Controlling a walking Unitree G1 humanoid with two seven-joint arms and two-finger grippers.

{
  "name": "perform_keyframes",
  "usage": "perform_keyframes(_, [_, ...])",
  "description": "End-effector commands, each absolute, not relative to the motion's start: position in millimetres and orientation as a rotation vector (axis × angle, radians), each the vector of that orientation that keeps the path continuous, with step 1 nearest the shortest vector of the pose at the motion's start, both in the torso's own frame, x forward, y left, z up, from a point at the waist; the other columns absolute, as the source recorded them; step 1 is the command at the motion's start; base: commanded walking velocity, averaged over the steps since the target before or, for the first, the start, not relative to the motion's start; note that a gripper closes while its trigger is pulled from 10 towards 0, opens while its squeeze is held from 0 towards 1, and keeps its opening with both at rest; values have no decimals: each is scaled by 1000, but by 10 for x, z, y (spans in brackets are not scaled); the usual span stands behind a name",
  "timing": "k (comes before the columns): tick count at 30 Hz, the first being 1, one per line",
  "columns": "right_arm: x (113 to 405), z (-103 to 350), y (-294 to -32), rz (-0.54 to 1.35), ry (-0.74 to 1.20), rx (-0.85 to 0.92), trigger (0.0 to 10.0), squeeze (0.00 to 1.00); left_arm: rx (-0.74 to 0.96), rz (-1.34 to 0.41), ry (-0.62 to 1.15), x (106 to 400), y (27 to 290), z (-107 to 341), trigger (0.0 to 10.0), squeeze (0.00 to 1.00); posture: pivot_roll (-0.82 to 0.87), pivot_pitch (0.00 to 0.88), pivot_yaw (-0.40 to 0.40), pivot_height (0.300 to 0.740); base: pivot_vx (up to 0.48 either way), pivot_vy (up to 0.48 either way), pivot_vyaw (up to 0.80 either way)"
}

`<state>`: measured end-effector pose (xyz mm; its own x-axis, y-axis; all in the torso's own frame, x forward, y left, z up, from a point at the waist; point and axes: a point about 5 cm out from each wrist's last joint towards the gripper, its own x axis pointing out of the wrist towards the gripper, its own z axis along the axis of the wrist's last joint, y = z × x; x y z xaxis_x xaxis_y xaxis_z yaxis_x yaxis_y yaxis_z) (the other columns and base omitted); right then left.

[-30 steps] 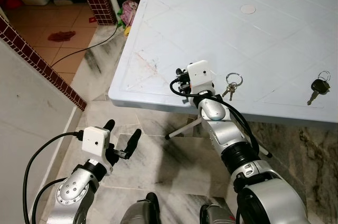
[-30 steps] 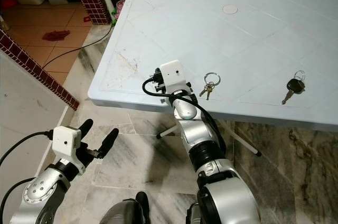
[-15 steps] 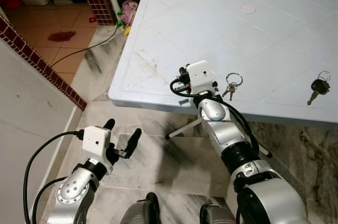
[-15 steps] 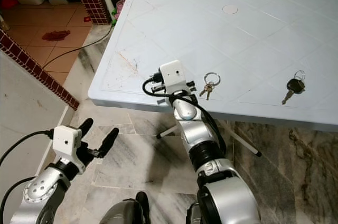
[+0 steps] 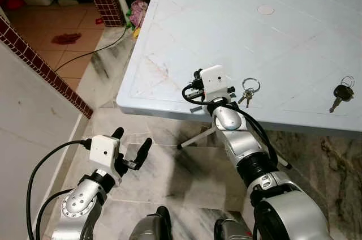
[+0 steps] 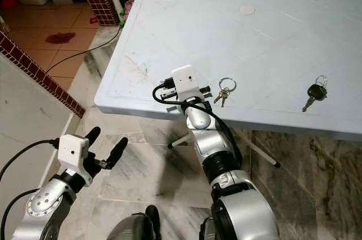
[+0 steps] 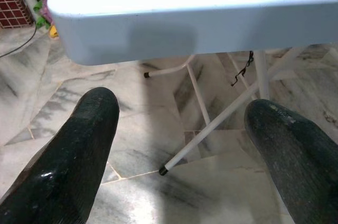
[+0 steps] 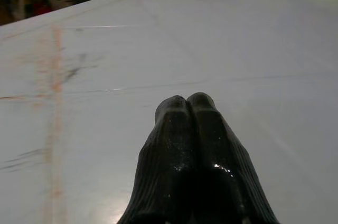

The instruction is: Hang keys on a hook

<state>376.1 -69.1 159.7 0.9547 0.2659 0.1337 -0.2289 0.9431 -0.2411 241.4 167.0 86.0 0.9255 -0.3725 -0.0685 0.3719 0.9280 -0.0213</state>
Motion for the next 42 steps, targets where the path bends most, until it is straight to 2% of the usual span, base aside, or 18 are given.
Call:
perform_keyframes(1, [3744,1621,-757,207,-213,-258,0,475,13,-371,97,2390,1717,802,10000,0,30,251,123,740,0,0,0])
perform_keyframes(14, [3695,1930,-732,179,-413,-326,0,467,19,-369,86,2436,1703,818,10000,0,19,240,126,740,0,0,0])
perform_keyframes(19, [3683,1999,-711,181,-444,-350,0,408,21,-371,85,2450,1695,815,10000,0,16,239,126,740,0,0,0])
perform_keyframes(20, [3696,1995,-752,149,-421,-355,5686,212,22,-372,85,2454,1689,814,10000,0,16,239,125,740,0,0,0])
perform_keyframes(21, [3696,1995,-752,149,-421,-355,5686,212,22,-372,85,2454,1689,814,10000,0,16,239,125,740,0,0,0])
perform_keyframes(22, [3721,1955,-825,104,-367,-333,10000,1000,21,-372,85,2456,1686,813,10000,0,16,239,124,740,0,0,0])
perform_keyframes(24, [3731,1930,-854,88,-338,-317,10000,1000,21,-372,85,2456,1687,813,10000,0,16,240,124,740,0,0,0])
perform_keyframes(25, [3732,1878,-881,86,-285,-231,10000,1000,21,-372,87,2452,1688,806,10000,0,16,242,125,740,0,0,0])
perform_keyframes(30, [3723,1816,-895,120,-232,-163,10000,1000,21,-376,90,2444,1687,793,10000,0,15,245,127,740,0,0,0])
perform_keyframes(37, [3745,1715,-936,226,-162,-247,10000,1000,26,-378,88,2451,1694,799,10000,0,19,248,131,740,0,0,0])
perform_keyframes(42, [3754,1743,-1201,239,-158,-339,10000,1000,27,-380,89,2435,1697,799,10000,0,18,255,134,740,0,0,0])
